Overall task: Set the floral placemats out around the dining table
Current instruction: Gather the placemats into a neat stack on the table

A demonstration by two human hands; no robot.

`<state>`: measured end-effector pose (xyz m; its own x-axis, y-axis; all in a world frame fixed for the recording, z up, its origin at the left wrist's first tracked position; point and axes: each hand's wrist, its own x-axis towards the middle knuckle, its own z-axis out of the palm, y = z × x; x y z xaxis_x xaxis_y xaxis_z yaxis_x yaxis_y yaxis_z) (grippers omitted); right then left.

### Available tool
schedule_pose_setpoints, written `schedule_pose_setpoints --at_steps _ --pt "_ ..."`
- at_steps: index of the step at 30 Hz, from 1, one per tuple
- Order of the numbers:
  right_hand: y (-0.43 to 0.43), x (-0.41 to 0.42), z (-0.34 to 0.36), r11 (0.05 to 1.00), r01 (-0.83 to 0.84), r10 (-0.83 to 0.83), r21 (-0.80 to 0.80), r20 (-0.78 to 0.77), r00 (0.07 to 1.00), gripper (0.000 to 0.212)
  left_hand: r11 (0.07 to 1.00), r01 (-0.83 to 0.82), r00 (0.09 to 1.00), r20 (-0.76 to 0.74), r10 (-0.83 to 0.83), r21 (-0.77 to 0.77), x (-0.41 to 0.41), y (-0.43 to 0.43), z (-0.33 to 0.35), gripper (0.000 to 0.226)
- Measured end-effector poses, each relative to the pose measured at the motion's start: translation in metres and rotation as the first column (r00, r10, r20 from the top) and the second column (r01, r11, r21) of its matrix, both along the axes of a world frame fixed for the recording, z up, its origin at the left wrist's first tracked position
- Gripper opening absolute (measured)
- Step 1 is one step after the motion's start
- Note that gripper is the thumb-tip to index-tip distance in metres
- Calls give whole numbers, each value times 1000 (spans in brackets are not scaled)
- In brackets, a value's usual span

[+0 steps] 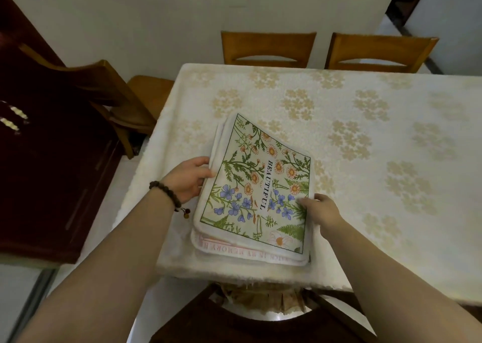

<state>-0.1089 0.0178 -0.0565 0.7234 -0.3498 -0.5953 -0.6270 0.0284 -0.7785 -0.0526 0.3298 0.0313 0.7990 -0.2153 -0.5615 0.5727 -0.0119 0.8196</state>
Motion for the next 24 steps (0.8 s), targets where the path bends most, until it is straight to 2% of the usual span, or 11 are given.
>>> schedule_pose_setpoints --at_steps 3,8,14,18,24 --pt "-2 -2 9 990 33 -35 139 12 999 38 997 45 998 46 -42 -68 10 -14 28 35" --pt "-4 -6 29 946 26 -26 322 -6 1000 24 980 132 989 86 -120 -151 19 -32 65 43" --pt "-14 -7 46 926 -7 8 376 0 1000 36 935 170 984 105 -144 -312 14 -23 84 52" --pt "-9 -8 55 866 27 -25 499 -11 1000 30 929 119 992 84 -95 -350 6 -13 87 57" --pt "-20 -5 80 951 22 -53 309 93 994 14 962 78 995 77 -60 -261 -1 11 89 48"
